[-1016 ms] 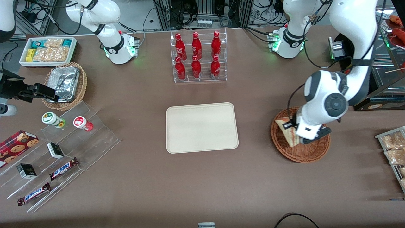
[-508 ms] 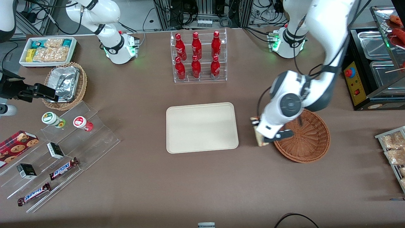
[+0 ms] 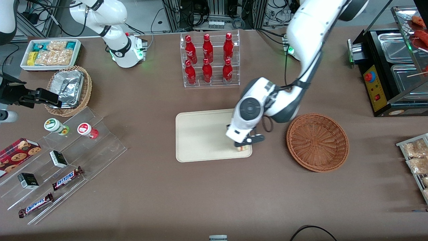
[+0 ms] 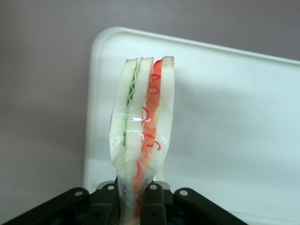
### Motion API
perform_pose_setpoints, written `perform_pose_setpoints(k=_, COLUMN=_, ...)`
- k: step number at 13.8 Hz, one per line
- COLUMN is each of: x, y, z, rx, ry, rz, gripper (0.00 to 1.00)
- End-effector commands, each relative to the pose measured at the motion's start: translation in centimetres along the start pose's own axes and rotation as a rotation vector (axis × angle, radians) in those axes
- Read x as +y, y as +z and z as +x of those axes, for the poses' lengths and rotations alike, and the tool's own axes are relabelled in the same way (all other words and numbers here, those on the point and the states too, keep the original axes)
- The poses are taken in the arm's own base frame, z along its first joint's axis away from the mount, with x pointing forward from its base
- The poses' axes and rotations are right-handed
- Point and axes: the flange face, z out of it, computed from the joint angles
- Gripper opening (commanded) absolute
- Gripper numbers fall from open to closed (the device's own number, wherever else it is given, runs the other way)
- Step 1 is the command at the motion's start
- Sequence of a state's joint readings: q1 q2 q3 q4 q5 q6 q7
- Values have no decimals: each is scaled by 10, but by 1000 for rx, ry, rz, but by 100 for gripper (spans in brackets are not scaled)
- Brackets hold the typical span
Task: Place sandwich from basket to tray
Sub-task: 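Carry the sandwich over the cream tray and lower it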
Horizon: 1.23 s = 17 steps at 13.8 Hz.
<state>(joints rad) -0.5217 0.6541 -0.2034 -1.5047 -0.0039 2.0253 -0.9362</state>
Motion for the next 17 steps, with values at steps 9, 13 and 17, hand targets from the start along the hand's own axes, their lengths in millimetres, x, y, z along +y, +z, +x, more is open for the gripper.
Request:
perform_pose_setpoints(k=9, x=96, y=36, z=-41, rx=-8, ry=15, rz=-48, gripper=0)
perform_pose_setpoints(k=13, x=94, y=39, z=-38, rx=-13, ry=17, rz=-31, gripper=0)
perform_pose_setpoints(k=17, x=87, y=43, z=-39, rx=-38, ry=79, rz=18, gripper=0)
